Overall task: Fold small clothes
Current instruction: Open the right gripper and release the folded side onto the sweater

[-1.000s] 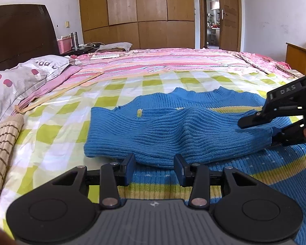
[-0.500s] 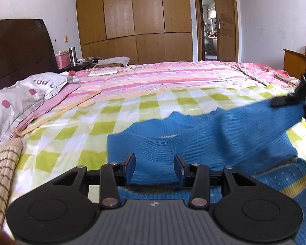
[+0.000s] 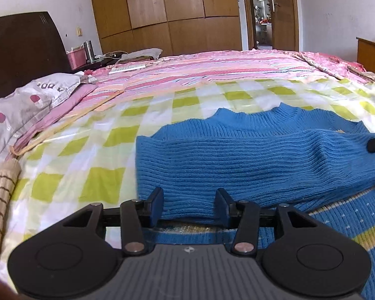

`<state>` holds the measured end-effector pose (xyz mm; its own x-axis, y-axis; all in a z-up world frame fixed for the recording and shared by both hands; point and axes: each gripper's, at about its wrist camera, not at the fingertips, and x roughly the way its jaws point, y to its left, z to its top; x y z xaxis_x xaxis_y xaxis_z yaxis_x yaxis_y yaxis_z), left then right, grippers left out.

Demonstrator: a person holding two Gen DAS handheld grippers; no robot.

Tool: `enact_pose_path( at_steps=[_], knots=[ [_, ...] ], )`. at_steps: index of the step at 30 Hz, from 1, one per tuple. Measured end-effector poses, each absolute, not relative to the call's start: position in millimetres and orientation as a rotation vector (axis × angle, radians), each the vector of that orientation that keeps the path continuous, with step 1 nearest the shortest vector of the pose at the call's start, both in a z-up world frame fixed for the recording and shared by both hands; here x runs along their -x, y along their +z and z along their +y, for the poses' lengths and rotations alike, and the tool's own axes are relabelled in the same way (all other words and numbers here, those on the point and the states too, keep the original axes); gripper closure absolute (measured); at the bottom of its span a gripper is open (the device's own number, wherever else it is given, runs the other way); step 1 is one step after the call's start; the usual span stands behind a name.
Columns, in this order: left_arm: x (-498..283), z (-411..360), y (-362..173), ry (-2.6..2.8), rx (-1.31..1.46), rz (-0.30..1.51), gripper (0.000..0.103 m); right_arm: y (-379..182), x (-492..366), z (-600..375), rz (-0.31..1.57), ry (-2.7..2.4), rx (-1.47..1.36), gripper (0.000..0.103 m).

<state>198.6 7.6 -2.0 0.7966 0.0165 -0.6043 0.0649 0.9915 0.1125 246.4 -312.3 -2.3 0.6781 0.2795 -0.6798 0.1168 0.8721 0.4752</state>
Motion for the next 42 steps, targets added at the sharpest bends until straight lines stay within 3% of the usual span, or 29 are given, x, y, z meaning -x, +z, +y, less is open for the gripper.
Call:
enact_pose_path(
  at_steps=[9,22,34,42],
  knots=[
    [-201,16,15,-0.014,-0.087,0.597,0.052,31,-236,-295,0.683,0.027,-0.340,0.092],
    [-217,15,-8,-0.006,-0.123,0.685,0.051,-9,-257,-264,0.823,0.104,-0.258,0.094],
    [-221,14,9,-0.026,-0.085,0.692,0.051,22,-240,-239,0.720,0.150,-0.161,0.092],
    [-243,11,11,-0.036,-0.067,0.712,0.051,15,-269,-207,0.748,0.236,-0.146,0.092]
  ],
)
